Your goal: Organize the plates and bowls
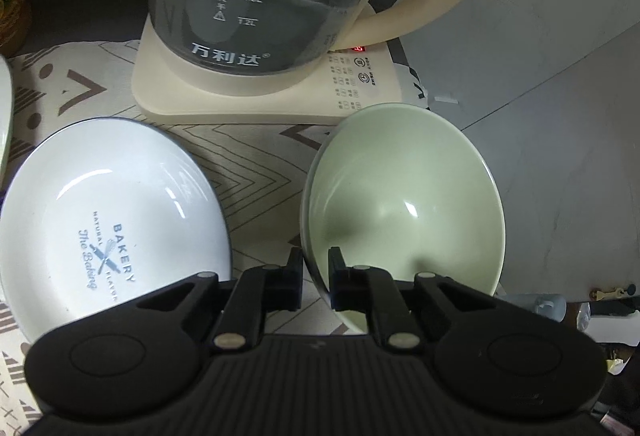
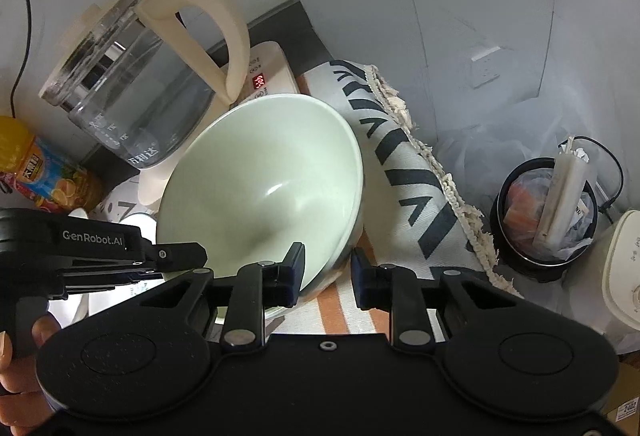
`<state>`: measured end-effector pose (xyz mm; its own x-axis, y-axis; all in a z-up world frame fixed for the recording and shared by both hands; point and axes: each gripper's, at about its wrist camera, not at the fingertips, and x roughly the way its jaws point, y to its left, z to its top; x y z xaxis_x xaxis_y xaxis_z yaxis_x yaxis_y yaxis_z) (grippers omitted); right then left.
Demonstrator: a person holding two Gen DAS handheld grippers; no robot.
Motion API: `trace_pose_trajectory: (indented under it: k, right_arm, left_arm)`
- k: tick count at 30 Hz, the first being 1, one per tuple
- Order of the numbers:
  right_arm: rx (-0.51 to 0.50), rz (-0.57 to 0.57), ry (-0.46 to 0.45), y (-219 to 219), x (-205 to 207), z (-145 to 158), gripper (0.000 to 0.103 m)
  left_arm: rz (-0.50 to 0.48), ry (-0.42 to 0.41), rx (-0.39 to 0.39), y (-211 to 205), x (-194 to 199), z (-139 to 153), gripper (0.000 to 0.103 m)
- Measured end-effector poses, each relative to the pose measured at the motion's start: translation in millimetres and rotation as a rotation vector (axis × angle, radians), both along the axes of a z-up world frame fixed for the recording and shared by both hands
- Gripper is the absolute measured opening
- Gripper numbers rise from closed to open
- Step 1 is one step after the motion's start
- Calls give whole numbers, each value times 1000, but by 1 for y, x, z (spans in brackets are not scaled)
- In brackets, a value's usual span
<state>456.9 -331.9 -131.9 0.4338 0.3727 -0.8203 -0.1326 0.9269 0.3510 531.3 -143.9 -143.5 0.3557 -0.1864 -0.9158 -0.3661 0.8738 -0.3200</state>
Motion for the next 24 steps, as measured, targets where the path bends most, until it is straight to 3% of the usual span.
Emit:
trace_pose_trajectory:
  k: [24]
  right_arm:
    - [15,-84,-166,12,-72,78,24]
  left_arm:
    - [-71,-153,-42,19,-63,81,12]
